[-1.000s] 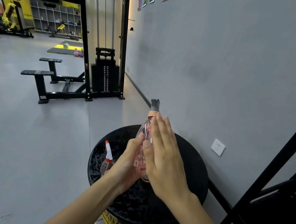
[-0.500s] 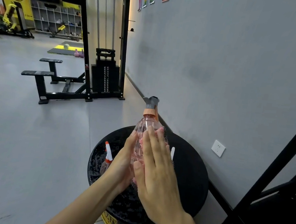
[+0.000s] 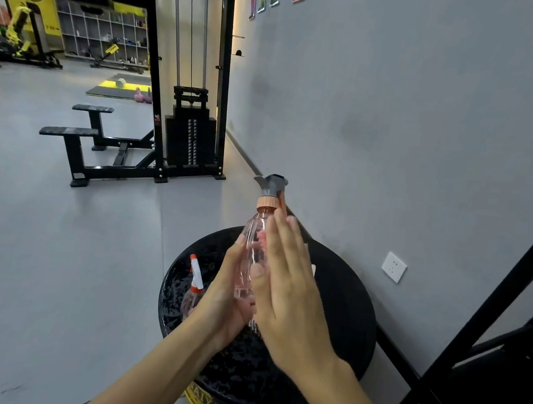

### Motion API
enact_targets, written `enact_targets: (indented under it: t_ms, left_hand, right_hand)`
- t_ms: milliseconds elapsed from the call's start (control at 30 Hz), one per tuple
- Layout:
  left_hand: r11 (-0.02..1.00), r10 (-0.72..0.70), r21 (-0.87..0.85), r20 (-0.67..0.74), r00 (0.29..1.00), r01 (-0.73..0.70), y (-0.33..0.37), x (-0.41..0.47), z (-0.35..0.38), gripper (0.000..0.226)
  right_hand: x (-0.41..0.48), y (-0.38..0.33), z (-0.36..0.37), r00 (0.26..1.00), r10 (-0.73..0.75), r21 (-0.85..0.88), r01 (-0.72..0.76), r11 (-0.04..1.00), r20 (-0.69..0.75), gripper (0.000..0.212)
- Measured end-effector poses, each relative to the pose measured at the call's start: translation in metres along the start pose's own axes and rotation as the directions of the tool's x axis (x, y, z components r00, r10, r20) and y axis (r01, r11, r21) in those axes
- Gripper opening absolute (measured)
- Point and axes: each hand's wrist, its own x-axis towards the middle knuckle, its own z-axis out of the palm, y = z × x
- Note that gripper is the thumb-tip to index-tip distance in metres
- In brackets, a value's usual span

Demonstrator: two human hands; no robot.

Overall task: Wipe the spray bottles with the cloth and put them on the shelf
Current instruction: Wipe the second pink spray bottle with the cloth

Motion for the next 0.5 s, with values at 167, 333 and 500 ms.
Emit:
enact_targets:
  t_ms: [167, 333, 500]
  left_hand:
    - [0.999, -0.008, 0.043, 0.074, 0.997, 0.005, -0.001, -0.004, 0.0, 0.047]
    - [0.996, -0.077, 0.045, 0.022, 0.997, 0.076, -0.005, -0.005, 0.003, 0.044]
    - [0.998, -0.05, 0.037, 0.023, 0.998, 0.049, -0.002, -0.002, 0.004, 0.045]
  right_hand:
    - [-0.004, 0.001, 0.003, 1.0, 0.005, -0.016, -0.005, 1.0, 0.003, 0.055]
    - [0.027, 0.01, -0.013, 0.992, 0.111, 0.118, -0.116, 0.986, 0.054, 0.054]
    - [0.016, 0.008, -0.011, 0.997, 0.06, 0.074, -0.063, 0.995, 0.037, 0.06]
